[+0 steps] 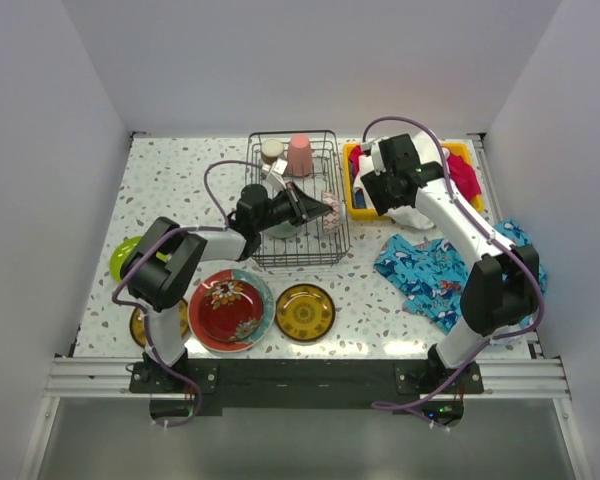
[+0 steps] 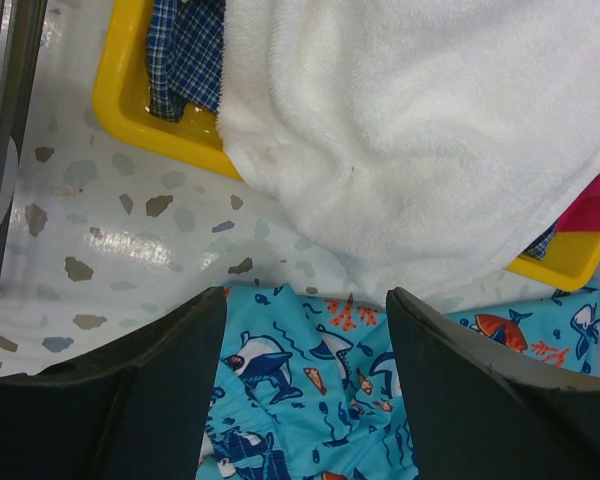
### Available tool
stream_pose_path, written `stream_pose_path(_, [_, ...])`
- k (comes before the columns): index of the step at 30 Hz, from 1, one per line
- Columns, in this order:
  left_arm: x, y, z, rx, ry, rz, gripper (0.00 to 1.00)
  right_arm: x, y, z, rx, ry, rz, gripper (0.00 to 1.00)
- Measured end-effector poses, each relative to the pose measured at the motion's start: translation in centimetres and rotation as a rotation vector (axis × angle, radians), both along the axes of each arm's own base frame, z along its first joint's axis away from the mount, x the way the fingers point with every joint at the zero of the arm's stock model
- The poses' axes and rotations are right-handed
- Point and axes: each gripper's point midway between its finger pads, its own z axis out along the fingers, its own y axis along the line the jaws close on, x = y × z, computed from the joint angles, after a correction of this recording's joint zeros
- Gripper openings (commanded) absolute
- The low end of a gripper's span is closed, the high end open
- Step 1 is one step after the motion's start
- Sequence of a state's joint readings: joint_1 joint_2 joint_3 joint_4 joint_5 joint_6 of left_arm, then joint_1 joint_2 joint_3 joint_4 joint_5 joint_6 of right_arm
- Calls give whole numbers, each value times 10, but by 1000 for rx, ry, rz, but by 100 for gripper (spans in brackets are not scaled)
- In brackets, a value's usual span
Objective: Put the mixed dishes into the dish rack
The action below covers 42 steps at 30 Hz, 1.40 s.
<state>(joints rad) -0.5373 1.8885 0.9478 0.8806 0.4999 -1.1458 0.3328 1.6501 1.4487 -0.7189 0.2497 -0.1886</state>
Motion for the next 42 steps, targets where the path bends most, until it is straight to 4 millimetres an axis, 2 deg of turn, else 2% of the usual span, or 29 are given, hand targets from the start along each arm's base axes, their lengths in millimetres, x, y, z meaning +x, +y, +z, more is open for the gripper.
stream_pose_path(2, [0, 0, -7, 7, 25, 2, 0, 0, 0, 0, -2, -1, 2, 69])
stream_pose_path(13, [2, 3, -7, 6, 50, -6, 0, 0, 0, 0, -3, -1, 6, 69])
stream_pose_path(21, [-17, 6, -11, -46, 48, -113, 0, 0, 1, 0, 0, 1, 9, 69])
stream_pose_path(27, [-23, 8, -15, -70, 59, -126, 0, 0, 1, 0, 3, 3, 10, 69])
stream_pose_path(31, [-25, 14, -16, -60, 79, -114, 0, 0, 1, 0, 4, 2, 10, 69])
stream_pose_path(34, [-28, 21, -30, -22, 141, -96, 0, 0, 1, 0, 4, 2, 10, 69])
stream_pose_path(42, [-24, 30, -33, 3, 169, -71, 0, 0, 2, 0, 5, 3, 11, 69])
